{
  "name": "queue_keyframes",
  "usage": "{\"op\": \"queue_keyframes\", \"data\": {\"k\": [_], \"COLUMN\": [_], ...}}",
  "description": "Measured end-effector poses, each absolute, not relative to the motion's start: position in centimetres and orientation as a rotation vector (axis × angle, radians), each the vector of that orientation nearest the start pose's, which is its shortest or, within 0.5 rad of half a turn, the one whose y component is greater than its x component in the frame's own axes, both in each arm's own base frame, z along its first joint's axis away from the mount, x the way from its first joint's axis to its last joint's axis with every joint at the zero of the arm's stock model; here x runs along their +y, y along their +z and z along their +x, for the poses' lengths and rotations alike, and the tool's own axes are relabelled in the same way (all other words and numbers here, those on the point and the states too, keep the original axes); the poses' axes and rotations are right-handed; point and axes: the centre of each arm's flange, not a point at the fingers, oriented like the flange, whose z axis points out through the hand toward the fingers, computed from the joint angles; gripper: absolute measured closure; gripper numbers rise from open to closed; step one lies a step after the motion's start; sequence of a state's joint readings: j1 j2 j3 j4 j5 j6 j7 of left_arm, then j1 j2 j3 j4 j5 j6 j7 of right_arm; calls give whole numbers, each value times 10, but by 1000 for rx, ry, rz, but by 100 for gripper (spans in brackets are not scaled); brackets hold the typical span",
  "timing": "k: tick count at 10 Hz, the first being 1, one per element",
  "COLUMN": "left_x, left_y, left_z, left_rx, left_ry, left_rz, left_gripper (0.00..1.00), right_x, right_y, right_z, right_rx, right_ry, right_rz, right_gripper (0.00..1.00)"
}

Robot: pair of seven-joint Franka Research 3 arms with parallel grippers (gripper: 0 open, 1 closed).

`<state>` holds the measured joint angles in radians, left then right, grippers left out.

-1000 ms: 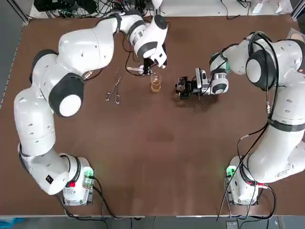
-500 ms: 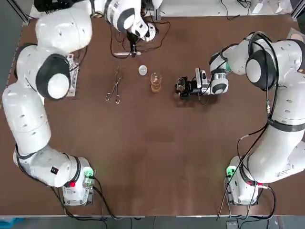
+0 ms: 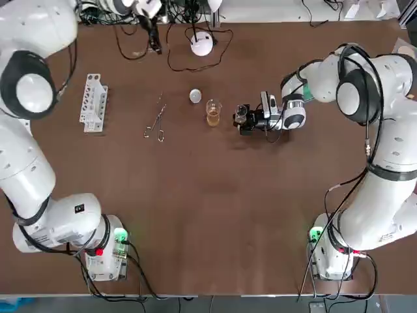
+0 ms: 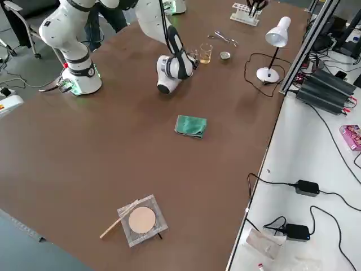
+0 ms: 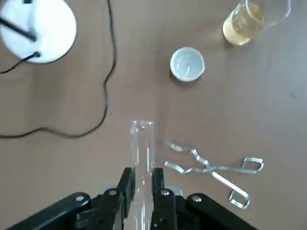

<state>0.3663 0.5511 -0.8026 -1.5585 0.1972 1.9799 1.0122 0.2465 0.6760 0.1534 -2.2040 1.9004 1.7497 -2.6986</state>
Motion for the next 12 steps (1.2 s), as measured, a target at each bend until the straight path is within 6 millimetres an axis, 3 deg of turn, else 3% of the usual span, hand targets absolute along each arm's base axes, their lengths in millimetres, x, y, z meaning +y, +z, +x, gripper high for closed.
{"op": "queue_keyframes", "data": {"k": [3,6,9,12], "left_x": [-53,63,142,182], "left_y": [414,403,387,365], "left_z": [668,655,623,596], "left_rx": [2343,2440,2567,2654], "left_ry": [-447,-775,-1075,-1396], "left_rz": [-2512,-2556,-2550,-2537], "left_gripper": [79,79,79,79], "right_x": [306,339,365,382], "right_y": [141,177,184,187], "right_z": [435,430,414,402], "right_rx": [-994,-884,-746,-645], "right_ry": [-1020,-965,-900,-877], "right_rz": [-1327,-1383,-1406,-1415], "right_gripper": [61,61,61,61]}}
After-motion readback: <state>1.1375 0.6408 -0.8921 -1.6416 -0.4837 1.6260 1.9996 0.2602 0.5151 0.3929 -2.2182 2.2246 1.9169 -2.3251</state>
